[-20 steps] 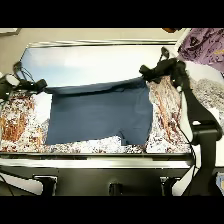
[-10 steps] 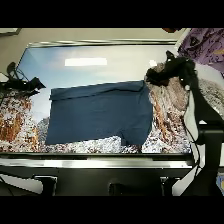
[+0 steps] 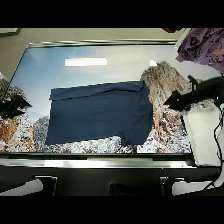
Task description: Fold the clothes and pants, and hang the long-sleeved shirts on hangers.
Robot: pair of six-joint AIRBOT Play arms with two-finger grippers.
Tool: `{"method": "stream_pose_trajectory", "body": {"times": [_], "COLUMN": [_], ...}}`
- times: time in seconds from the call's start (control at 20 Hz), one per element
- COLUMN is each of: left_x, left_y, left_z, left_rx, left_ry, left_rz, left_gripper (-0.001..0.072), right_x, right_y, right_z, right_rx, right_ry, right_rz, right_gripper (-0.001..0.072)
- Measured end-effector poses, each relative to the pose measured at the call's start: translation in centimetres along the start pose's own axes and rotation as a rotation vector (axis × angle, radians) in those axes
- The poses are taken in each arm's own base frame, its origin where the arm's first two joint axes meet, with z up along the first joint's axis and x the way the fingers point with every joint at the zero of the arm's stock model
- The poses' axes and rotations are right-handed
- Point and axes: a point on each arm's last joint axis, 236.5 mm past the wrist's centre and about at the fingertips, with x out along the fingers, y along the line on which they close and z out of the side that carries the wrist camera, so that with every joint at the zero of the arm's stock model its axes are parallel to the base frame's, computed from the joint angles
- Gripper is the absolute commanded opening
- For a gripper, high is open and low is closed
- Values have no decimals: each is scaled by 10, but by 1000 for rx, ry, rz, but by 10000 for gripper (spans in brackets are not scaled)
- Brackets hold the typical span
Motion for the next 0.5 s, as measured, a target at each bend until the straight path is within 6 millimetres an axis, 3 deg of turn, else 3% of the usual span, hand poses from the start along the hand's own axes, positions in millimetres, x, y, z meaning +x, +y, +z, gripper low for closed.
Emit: {"method": "stream_pose_trajectory", "body": {"times": [0.2,0.5], "left_x": [10,15], "left_y": [10,14], "left_z": [-24,-31], "left_rx": [-29,-41], "left_ry": [47,58], "left_rz": [6,9], "left_gripper": [545,545], "right_x": [33,63], "right_y": [-11,-16], "right_z": [-53,-87], "right_rx": [65,114], "right_ry": [104,148], "right_rz": [83,149], "right_gripper": [399,399]}}
